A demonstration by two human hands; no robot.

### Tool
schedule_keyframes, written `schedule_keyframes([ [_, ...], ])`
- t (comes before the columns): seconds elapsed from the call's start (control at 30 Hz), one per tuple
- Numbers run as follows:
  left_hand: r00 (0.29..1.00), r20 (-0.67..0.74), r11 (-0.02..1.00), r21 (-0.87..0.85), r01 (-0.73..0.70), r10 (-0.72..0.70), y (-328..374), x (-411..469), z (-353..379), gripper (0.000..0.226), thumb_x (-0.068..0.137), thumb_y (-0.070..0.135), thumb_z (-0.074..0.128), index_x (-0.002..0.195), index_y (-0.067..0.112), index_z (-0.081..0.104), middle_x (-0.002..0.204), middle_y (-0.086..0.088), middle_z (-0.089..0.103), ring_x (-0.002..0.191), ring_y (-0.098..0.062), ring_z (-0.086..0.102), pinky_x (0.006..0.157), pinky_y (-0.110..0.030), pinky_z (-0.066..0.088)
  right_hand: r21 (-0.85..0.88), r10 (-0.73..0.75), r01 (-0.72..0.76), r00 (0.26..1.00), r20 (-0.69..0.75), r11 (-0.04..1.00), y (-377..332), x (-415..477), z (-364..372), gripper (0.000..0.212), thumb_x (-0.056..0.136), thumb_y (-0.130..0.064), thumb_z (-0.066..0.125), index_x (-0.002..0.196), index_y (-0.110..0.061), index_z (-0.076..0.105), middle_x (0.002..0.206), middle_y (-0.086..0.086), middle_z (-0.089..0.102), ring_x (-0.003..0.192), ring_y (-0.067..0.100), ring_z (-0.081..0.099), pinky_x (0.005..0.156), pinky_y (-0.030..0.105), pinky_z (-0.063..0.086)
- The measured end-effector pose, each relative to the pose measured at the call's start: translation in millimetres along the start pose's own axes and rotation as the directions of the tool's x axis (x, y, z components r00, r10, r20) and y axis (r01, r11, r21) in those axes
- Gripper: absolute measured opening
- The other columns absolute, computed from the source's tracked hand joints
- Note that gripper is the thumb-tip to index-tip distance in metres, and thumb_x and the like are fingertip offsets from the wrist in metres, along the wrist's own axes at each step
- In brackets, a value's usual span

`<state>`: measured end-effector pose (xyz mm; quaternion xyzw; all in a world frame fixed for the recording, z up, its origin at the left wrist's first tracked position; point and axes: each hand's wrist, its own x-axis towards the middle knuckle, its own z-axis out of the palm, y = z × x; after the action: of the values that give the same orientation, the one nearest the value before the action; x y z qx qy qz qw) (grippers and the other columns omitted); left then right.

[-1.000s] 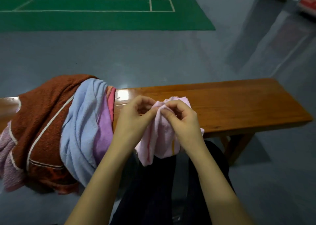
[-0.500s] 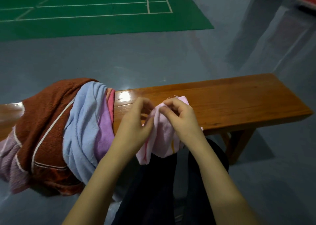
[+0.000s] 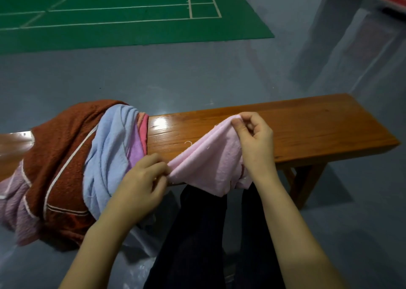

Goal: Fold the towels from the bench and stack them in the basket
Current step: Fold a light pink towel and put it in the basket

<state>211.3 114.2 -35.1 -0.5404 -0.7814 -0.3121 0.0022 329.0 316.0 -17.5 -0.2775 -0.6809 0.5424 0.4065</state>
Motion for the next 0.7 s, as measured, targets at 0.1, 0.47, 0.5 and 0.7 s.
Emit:
schedule_keyframes([
  [0.1,0.999,-0.043,0.995,-0.096,-0.027,0.023,2,-2,-14,0.024,0.084,0.033,0.045,0.073,0.013,0.053,0.074,0.003,0.051,0.069,-0.013,0.048,0.064,-0.030,0.041,-0.002,-0.021,0.021,1.000,-0.022,1.000,-6,-1,-5,0.016,0.091,-0.014,0.062,0.082,-0.027,0.059,0.077,-0.014,0.061,0.074,-0.007,0.056,0.071,0.009,0.042],
  [0.47,0.977,-0.184,0.994,-0.044,0.100,-0.106,20,31,-34,0.023,0.080,0.015,0.074,0.093,0.023,0.057,0.074,0.018,0.054,0.073,0.008,0.052,0.064,-0.004,0.038,-0.092,-0.166,0.156,0.979,-0.115,0.983,-18,0,-7,0.006,0.095,-0.015,0.055,0.090,-0.019,0.053,0.086,-0.012,0.053,0.078,-0.005,0.050,0.075,0.014,0.040],
  [0.5,0.979,-0.184,0.996,-0.016,0.087,-0.089,21,37,-38,0.019,0.081,0.011,0.073,0.085,0.021,0.058,0.071,0.016,0.054,0.071,0.005,0.051,0.062,-0.005,0.037,-0.081,-0.163,0.154,0.980,-0.114,0.985,-22,1,-7,0.008,0.096,-0.015,0.053,0.090,-0.020,0.052,0.082,-0.014,0.053,0.075,-0.007,0.050,0.071,0.011,0.039],
  [0.7,0.934,-0.198,0.761,-0.640,0.107,-0.298,38,68,-49,0.022,0.073,0.041,0.058,0.080,0.020,0.057,0.068,0.016,0.054,0.067,-0.003,0.046,0.060,-0.017,0.038,0.002,-0.193,0.195,0.973,-0.126,0.981,-65,11,-12,0.017,0.100,-0.022,0.047,0.084,-0.028,0.046,0.070,-0.010,0.045,0.057,-0.002,0.040,0.053,0.012,0.033],
])
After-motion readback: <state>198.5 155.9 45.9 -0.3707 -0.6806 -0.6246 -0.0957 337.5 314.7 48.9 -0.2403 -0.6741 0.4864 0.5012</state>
